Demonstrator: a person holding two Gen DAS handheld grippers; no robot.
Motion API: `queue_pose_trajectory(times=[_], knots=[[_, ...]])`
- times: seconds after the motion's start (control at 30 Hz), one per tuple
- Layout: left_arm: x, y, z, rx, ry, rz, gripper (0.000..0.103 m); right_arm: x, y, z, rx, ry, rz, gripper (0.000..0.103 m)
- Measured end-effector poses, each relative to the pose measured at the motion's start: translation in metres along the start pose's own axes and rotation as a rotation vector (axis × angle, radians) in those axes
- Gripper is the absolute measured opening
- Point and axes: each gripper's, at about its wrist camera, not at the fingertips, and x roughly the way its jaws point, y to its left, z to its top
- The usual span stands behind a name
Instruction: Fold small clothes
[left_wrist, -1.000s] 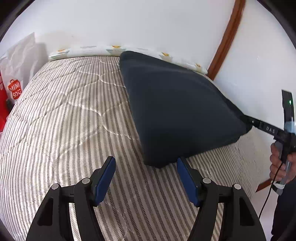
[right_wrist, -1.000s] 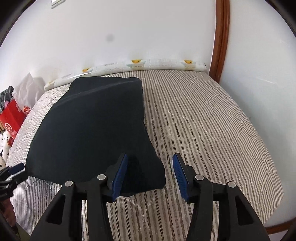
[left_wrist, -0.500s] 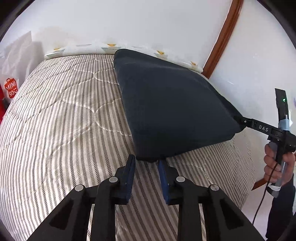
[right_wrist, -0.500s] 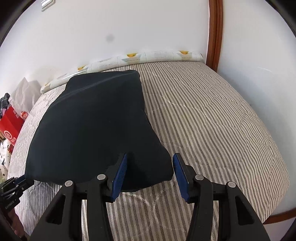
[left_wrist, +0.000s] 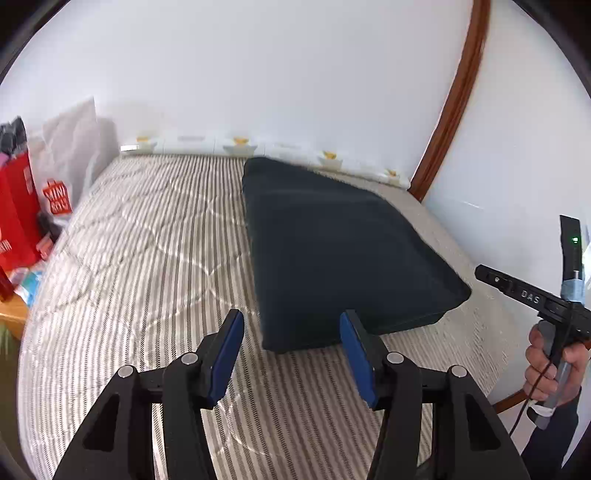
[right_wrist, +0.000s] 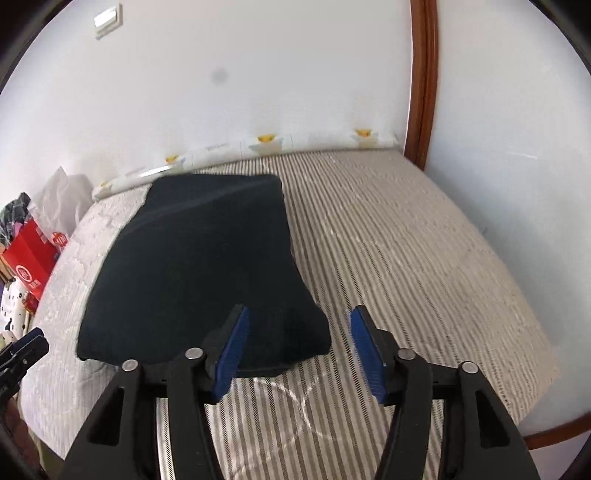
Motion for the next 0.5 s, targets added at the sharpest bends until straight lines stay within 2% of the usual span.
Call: queue_pose_trajectory(times=[0.1,0.17,0.3,0.37,0.43,0.5], knots=[[-0.020,-0.011,0.001,0.012,-0.032,0.028,0.066,-0.027,-0.003,-0.003,0.016,-0.041,-0.017,0.070],[-0.035,-0.020,-0.001,0.019,-0.053,0.047,0.068,-0.043,-0.006,-0.007,0.028,-0.065,-0.038,0.074],[-0.062,-0.032,-0.004,0.036,-0.088,0.076,0.080,-0.078,-0.002,-0.015,-0.008,-0.094,-0.058,0.078],[-0.071,-0.039,-0.004,0.047,-0.094,0.104,0.081,-0.096,0.000,-0.021,-0.018,-0.117,-0.081,0.092],[-0.079,-0.045,-0.005,0.051,-0.092,0.131,0.083,-0.112,0.002,-0.027,-0.026,-0.140,-0.088,0.099],[-0.087,-0.051,-0.004,0.060,-0.108,0.155,0.086,-0.121,0.001,-0.029,-0.040,-0.145,-0.073,0.101]])
